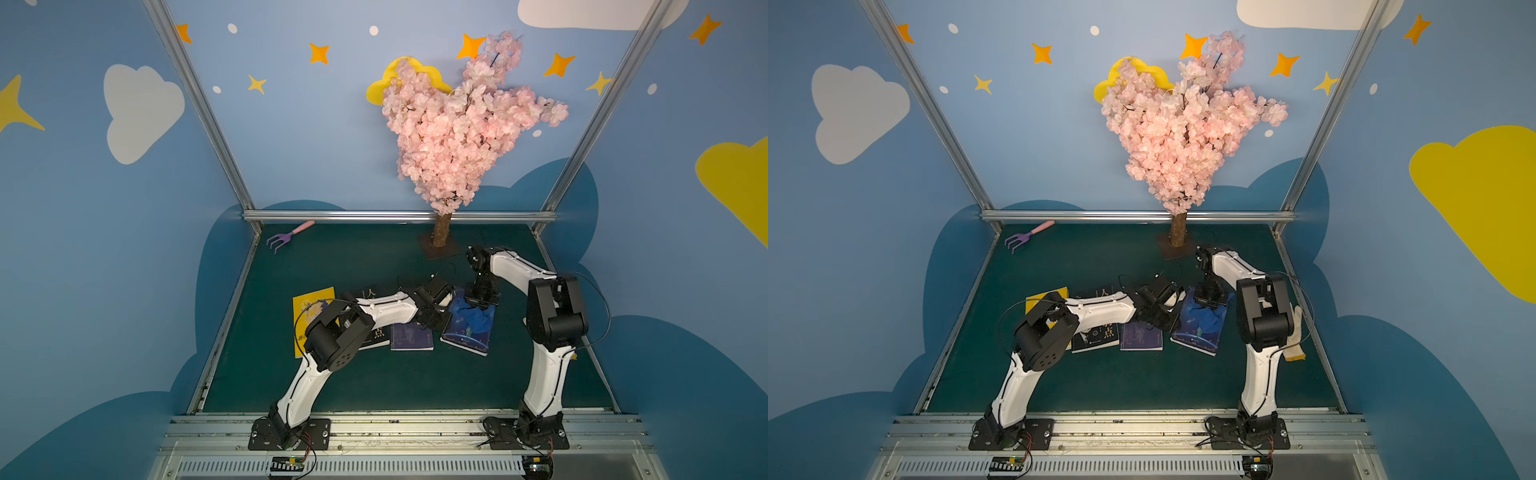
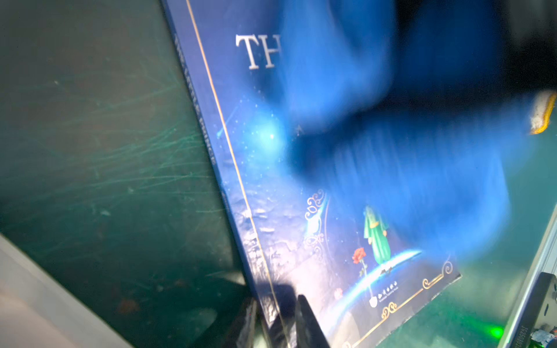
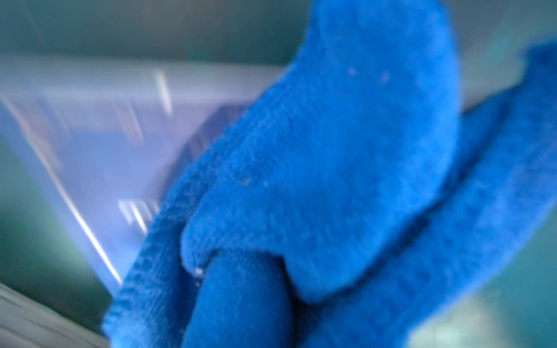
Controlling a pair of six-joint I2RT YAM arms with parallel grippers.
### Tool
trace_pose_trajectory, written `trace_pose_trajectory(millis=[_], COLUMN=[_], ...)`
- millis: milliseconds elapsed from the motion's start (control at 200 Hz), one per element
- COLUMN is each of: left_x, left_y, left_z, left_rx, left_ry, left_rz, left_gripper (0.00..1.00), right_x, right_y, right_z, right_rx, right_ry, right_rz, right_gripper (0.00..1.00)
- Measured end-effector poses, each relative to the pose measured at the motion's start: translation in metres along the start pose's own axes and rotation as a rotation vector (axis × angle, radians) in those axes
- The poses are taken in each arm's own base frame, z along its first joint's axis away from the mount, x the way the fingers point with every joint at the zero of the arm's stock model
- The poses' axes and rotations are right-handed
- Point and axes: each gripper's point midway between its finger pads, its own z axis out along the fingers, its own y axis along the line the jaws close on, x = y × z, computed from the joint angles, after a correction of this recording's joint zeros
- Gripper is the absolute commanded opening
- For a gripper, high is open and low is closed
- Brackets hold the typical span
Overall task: Wipe the cover of the book
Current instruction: Wipe the dirt from the cover of the book.
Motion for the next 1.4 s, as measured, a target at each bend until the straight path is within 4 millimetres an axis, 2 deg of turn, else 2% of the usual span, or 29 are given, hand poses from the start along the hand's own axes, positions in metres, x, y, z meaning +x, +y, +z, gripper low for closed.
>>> trace_pose_trajectory(millis=[90,190,255,385,466,621,866,921,986,1096,1302,1342,1402], left_x=[0.000,0.000,0.000,0.001,0.001,0.001,0.007,0.008,0.008,0.009,0.009,0.009,0.009], left_y=[0.000,0.000,-0.001,0.000,0.000,0.000,-0.002,-0.003,-0.003,-0.003,-0.004,-0.003,-0.003], left_z=[0.000,0.000,0.000,0.000,0.000,0.000,-0.003,-0.003,-0.003,-0.003,-0.004,-0.004,-0.004], left_rx=[0.000,0.001,0.002,0.001,0.001,0.001,-0.002,-0.002,-0.002,0.000,0.004,0.004,0.004], left_ry=[-0.001,0.000,0.000,0.001,0.000,0.000,0.011,0.015,0.015,0.016,0.018,0.019,0.019], left_rz=[-0.003,-0.004,-0.006,-0.007,-0.007,-0.007,-0.004,-0.002,-0.003,-0.003,-0.005,-0.005,-0.005], left_gripper=[0.25,0.25,0.25,0.25,0.25,0.25,0.25,0.25,0.25,0.25,0.25,0.25,0.25], right_x=[-0.010,0.002,0.024,0.080,0.096,0.082,0.000,-0.009,-0.007,0.010,0.093,0.099,0.097], right_y=[-0.002,0.001,0.004,0.004,0.002,-0.001,0.012,0.013,0.014,0.016,0.010,0.008,0.007], right_z=[0.000,0.001,0.003,0.006,0.007,0.005,-0.001,-0.001,-0.001,0.001,0.006,0.006,0.006], right_rx=[-0.004,0.018,0.025,0.017,0.009,0.010,-0.025,-0.031,-0.023,-0.005,-0.040,-0.045,-0.047], right_ry=[-0.015,-0.047,-0.062,-0.067,-0.060,-0.013,-0.012,-0.023,-0.027,-0.058,-0.045,-0.039,-0.029], right_rz=[0.008,-0.030,-0.066,-0.142,-0.162,-0.136,-0.046,-0.040,-0.051,-0.088,-0.148,-0.146,-0.135], right_gripper=[0.00,0.00,0.00,0.00,0.00,0.00,0.00,0.00,0.00,0.00,0.00,0.00,0.00])
